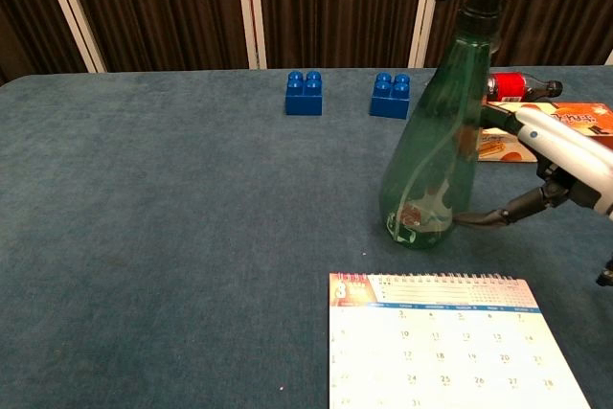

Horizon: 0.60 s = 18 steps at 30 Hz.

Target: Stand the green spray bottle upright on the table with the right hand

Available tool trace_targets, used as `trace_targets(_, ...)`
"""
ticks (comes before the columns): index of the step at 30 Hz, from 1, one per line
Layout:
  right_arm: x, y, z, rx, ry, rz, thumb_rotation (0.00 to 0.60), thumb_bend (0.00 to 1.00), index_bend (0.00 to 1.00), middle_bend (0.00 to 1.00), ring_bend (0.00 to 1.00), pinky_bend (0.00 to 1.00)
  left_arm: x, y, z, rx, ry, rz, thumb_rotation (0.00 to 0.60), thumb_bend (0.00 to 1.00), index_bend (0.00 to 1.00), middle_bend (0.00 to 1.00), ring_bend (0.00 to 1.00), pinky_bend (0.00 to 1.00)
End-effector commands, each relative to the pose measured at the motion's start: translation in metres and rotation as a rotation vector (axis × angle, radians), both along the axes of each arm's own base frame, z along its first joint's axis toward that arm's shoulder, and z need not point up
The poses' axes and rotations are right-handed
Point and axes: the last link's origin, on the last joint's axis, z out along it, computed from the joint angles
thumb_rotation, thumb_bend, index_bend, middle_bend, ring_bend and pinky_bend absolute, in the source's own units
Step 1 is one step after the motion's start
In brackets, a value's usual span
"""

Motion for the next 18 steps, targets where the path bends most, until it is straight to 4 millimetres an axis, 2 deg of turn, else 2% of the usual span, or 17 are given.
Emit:
trace_targets(1, -0.003, 0.000, 0.002, -0.001, 0.026, -0.007, 0.600, 0.00, 0.00, 0.00, 0.00, 0.00, 0.000, 0.000, 0.000, 0.001, -0.001, -0.001, 0.600, 0.06, 0.00, 0.00, 0.00, 0.03)
trace_targets(18, -0.019, -0.003, 0.026, -0.037, 0.071, -0.059, 0.600, 0.00, 0.00, 0.00, 0.00, 0.00, 0.001, -0.002, 0.000, 0.000, -0.002, -0.004, 0.600, 0.06, 0.00, 0.00, 0.00, 0.03)
